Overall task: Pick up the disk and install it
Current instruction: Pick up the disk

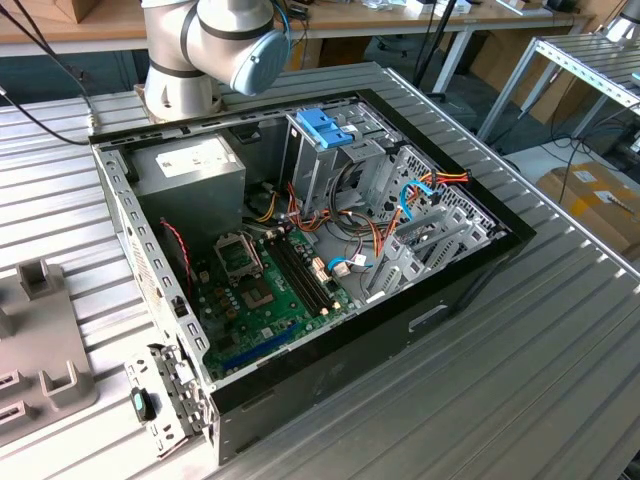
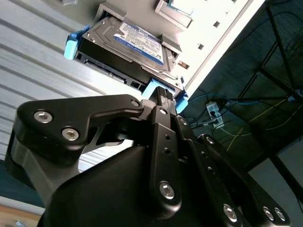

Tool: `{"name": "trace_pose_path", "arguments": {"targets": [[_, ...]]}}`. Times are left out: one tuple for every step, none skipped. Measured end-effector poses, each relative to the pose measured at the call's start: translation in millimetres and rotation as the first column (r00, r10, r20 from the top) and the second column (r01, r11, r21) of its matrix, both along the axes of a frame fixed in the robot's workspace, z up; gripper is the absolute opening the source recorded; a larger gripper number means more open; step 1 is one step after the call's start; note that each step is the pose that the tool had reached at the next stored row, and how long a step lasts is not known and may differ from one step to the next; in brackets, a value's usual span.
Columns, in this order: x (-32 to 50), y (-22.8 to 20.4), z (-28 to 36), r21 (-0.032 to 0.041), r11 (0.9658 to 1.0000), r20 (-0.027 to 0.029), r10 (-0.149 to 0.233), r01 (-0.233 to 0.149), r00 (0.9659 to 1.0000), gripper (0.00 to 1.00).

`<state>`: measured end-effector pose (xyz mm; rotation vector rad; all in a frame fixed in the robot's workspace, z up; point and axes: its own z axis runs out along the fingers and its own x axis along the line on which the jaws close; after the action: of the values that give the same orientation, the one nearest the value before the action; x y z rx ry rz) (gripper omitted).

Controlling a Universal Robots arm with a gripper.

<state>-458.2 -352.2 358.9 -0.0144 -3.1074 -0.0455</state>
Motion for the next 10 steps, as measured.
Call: {"name": "trace_pose_path", "arguments": {"targets": [[0.0,0.0,0.0,-0.0001,1.0,0.0,0.009,-0.009,1.0,0.11],[0.0,0.0,0.0,-0.0001,0.9999,-0.0001,0.016,-0.016,0.9999,0.11],[0.0,0.0,0.0,-0.0002,0.9997,-0.0001,0.023,-0.023,0.9997,0.11],[0.0,0.0,0.0,-0.0008,0.9996,-0.0001,0.027,-0.027,0.9996,0.11],[0.0,0.0,0.0,-0.0008,0.9996,-0.0001,0.027,-0.027,0.9996,0.11],[0.0,0.0,0.0,-0.0009,0.9996,-0.0001,0.027,-0.027,0.9996,0.11],[-0.1,0.0,0.0,-0.0009,0.9996,-0.0001,0.027,-0.027,0.9996,0.11],[-0.1,0.0,0.0,-0.0009,0.9996,-0.0001,0.027,-0.027,0.9996,0.11],[0.0,0.0,0.0,-0.001,0.9996,-0.0001,0.027,-0.027,0.9996,0.11],[0.0,0.0,0.0,-0.001,0.9996,-0.0001,0.027,-0.027,0.9996,0.11]]}}
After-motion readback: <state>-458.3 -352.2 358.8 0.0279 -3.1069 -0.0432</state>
